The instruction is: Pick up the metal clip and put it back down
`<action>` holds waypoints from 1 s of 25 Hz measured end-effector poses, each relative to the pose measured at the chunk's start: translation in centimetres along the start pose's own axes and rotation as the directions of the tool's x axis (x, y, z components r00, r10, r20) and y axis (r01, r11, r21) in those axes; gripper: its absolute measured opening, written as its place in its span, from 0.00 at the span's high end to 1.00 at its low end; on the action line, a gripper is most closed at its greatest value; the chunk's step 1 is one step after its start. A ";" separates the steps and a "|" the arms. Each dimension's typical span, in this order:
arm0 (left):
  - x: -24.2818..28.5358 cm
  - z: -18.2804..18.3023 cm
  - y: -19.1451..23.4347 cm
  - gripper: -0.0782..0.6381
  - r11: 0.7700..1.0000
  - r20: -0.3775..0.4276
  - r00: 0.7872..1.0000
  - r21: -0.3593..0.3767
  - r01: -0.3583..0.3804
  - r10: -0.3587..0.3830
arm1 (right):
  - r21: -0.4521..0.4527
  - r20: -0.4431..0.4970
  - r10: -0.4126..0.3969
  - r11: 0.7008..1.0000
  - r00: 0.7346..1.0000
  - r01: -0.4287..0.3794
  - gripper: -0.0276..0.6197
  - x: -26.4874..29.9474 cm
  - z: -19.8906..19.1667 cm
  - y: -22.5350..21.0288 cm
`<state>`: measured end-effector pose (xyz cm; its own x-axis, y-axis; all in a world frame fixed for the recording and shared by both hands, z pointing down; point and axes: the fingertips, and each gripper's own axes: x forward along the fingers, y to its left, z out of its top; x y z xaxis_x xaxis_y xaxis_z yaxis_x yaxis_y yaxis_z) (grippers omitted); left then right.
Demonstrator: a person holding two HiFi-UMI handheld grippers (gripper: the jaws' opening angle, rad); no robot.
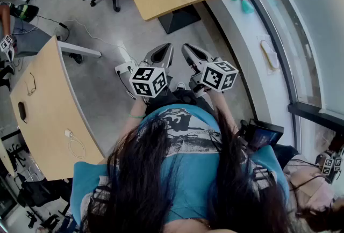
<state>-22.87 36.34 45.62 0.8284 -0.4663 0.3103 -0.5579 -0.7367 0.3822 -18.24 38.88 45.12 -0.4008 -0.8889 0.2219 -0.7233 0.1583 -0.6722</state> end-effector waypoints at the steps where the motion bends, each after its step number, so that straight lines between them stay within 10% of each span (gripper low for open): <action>1: 0.2 0.0 -0.2 0.89 1.000 -0.003 1.000 0.003 0.002 -0.002 | 0.003 0.004 -0.002 1.000 1.000 0.002 0.91 -0.2 0.1 -0.3; 25: 13.0 5.8 7.5 0.89 0.999 -0.033 0.999 -0.004 0.035 -0.035 | 0.071 0.025 -0.047 0.996 0.999 0.046 0.91 9.4 8.8 -8.9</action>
<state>-16.00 21.95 47.44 0.8454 -0.4237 0.3251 -0.5286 -0.7506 0.3964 -10.59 25.32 46.95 -0.3517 -0.9060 0.2356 -0.6989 0.0867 -0.7099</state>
